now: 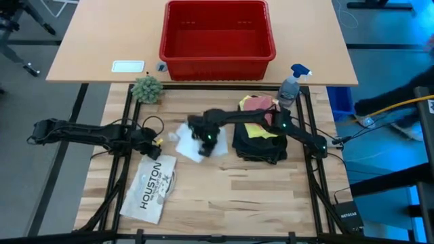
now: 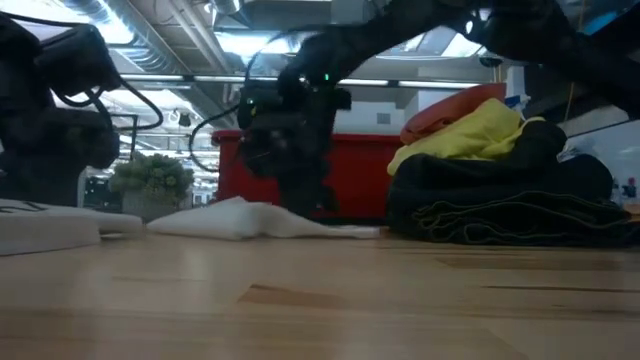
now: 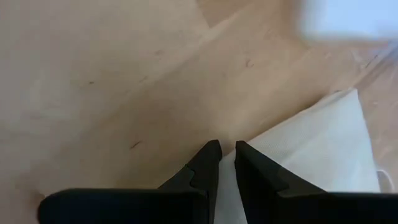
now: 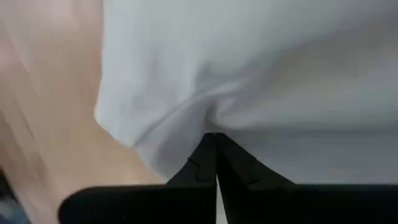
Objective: Fold laundry
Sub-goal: Fold the white panty
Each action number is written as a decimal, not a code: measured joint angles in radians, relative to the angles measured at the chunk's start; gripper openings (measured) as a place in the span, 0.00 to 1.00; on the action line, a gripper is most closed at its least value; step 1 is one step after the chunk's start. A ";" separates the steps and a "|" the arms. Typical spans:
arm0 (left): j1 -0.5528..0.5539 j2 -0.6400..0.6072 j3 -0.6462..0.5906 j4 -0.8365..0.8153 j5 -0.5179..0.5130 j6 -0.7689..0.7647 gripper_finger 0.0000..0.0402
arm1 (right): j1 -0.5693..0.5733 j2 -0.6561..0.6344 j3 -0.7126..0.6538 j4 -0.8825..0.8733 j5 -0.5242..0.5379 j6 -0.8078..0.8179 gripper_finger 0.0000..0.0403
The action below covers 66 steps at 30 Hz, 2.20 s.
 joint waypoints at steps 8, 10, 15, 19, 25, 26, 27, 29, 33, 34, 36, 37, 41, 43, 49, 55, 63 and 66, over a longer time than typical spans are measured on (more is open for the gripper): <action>-0.001 -0.020 -0.003 0.231 -0.052 0.053 0.12 | 0.097 -0.105 0.000 -0.077 0.314 -0.008 0.01; -0.001 -0.027 -0.001 0.337 -0.088 0.062 0.12 | 0.100 -0.133 0.000 -0.086 0.374 0.025 0.01; 0.001 -0.016 0.000 0.403 -0.198 0.082 0.12 | 0.082 -0.176 0.001 -0.022 0.469 0.051 0.01; 0.001 -0.012 0.000 0.404 -0.203 0.102 0.12 | 0.040 -0.158 0.002 0.148 0.443 0.037 0.00; 0.001 -0.012 0.000 0.485 -0.208 0.113 0.12 | -0.031 -0.077 0.000 0.232 0.276 0.122 0.00; 0.001 -0.009 0.000 0.511 -0.208 0.121 0.12 | -0.037 -0.067 0.000 0.230 0.253 0.128 0.00; 0.001 0.000 0.000 0.525 -0.208 0.128 0.12 | -0.040 -0.058 0.000 0.228 0.229 0.131 0.00; 0.007 0.022 0.000 0.532 -0.208 0.132 0.12 | -0.039 -0.043 0.000 0.223 0.186 0.135 0.00; 0.027 0.115 0.000 0.536 -0.209 0.130 0.12 | -0.037 -0.040 -0.001 0.236 0.191 0.135 0.00; 0.033 0.145 0.000 0.544 -0.210 0.125 0.12 | -0.037 -0.047 -0.001 0.233 0.191 0.135 0.00; 0.044 0.196 0.000 0.540 -0.211 0.104 0.12 | -0.038 -0.066 0.000 0.206 0.219 0.135 0.00; 0.048 0.218 -0.001 0.545 -0.211 0.097 0.12 | -0.038 -0.077 0.000 0.183 0.262 0.135 0.00; 0.049 0.261 -0.001 0.664 -0.190 0.113 0.12 | -0.051 -0.125 0.000 0.165 0.393 0.125 0.00; 0.049 0.267 -0.001 0.742 -0.179 0.141 0.12 | -0.080 -0.132 0.004 0.220 0.299 0.109 0.02; 0.049 0.268 -0.001 0.762 -0.180 0.150 0.12 | -0.175 -0.125 0.001 0.253 0.128 0.094 0.19; 0.049 0.267 -0.001 0.770 -0.180 0.147 0.12 | -0.218 -0.118 0.001 0.245 0.035 0.108 0.56; 0.049 0.267 0.000 0.768 -0.180 0.153 0.12 | -0.213 -0.080 0.001 0.257 0.098 0.209 0.85; 0.049 0.267 0.000 0.768 -0.180 0.154 0.12 | -0.209 -0.079 0.000 0.269 0.102 0.245 0.85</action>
